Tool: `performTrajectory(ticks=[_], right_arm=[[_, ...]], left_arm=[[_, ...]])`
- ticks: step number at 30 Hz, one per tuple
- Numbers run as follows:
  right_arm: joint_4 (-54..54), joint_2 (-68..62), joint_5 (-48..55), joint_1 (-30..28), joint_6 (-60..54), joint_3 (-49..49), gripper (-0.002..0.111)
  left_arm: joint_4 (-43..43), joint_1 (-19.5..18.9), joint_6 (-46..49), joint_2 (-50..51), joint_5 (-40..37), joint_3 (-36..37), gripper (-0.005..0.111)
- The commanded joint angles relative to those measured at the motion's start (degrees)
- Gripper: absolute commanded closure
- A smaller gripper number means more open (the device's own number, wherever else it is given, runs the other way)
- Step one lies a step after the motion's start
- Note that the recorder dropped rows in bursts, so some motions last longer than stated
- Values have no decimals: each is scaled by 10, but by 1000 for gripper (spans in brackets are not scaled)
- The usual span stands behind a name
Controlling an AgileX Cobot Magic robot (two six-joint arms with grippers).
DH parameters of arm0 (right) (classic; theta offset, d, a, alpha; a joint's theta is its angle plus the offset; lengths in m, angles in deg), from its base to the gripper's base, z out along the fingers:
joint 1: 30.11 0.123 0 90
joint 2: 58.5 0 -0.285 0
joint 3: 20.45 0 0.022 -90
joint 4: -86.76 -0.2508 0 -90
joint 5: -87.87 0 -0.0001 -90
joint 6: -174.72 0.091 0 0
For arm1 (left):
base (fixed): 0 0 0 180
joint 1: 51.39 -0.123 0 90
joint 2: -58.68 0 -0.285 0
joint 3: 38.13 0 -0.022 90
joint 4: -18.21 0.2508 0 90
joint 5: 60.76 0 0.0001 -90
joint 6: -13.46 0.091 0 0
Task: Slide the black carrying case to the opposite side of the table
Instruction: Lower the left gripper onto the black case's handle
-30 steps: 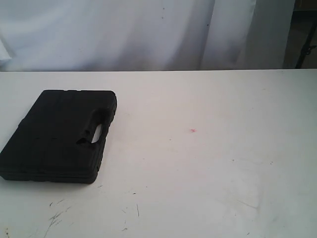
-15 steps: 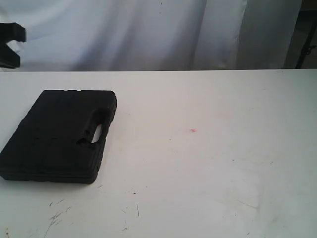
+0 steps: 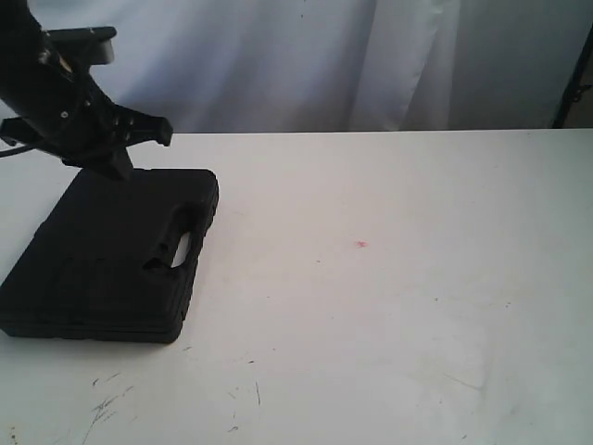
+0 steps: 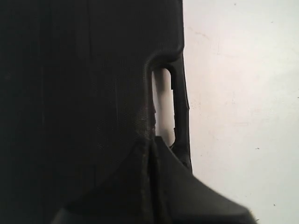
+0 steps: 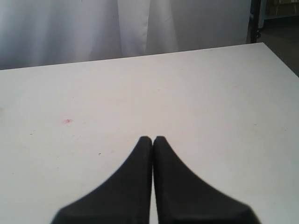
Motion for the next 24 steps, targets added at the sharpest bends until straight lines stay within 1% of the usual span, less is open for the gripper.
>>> performTrajectory(ticks=[1, 4, 7, 11, 14, 17, 24], right_arm=[[-2, 2, -7, -4, 3, -1, 108], [-2, 2, -7, -4, 3, -1, 108], [-2, 2, -7, -4, 3, -1, 108], [-2, 2, -7, -4, 3, -1, 108], [-2, 2, -7, -4, 3, -1, 108], [-2, 2, -7, -4, 3, -1, 108], [-2, 2, -7, -4, 3, -1, 108]], left_arm=[[3, 20, -23, 42, -1, -17, 107], [-3, 31, -35, 65, -5, -28, 107], [-7, 41, -35, 92, -29, -47, 107], [-8, 45, -48, 125, -61, -79, 103], [-8, 45, -61, 143, -60, -90, 96], [-8, 45, -66, 150, -42, -91, 89], [-16, 45, -61, 158, -10, -91, 64]])
